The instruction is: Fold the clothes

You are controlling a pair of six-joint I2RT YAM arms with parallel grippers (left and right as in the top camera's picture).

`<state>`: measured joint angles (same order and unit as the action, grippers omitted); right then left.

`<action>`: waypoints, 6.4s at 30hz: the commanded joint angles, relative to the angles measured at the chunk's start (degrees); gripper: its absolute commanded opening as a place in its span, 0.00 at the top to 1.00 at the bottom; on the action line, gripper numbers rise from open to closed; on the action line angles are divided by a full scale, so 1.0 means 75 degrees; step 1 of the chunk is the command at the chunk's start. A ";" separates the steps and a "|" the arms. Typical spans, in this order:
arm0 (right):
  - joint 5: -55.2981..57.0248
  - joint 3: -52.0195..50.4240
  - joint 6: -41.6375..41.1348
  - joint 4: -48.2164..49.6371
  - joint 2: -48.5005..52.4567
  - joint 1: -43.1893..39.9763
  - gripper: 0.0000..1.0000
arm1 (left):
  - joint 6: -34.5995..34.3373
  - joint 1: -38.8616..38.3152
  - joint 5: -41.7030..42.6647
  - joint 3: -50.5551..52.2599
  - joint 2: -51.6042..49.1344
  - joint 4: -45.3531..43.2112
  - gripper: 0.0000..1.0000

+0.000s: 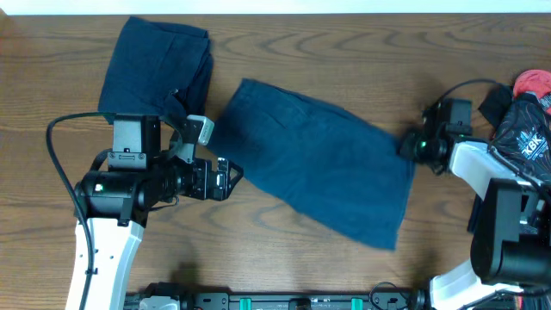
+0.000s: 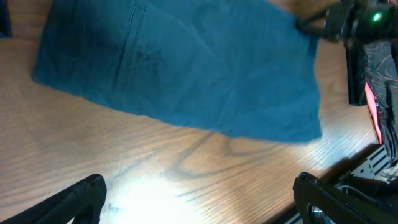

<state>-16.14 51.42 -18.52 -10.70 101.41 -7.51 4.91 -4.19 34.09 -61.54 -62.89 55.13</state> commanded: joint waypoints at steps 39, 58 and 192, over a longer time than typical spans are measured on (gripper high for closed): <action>0.1040 -0.0702 -0.1580 0.0178 -0.0003 0.0090 0.92 | -0.0032 -0.0041 0.0396 -0.0055 -0.2699 -0.1466 0.60; 0.1183 0.0685 -0.0557 0.1052 0.0367 -0.0105 0.91 | -0.0149 -0.0041 0.0396 -0.0055 -0.2699 -0.1711 0.55; -0.0251 0.3622 0.0073 -0.4835 -0.0020 -0.1189 0.60 | -0.0082 -0.0539 -0.1338 -0.2929 -0.8145 -0.5429 0.70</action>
<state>-18.31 78.63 -18.76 -46.92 100.99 -16.60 4.38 -8.19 22.06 -83.53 -124.29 14.57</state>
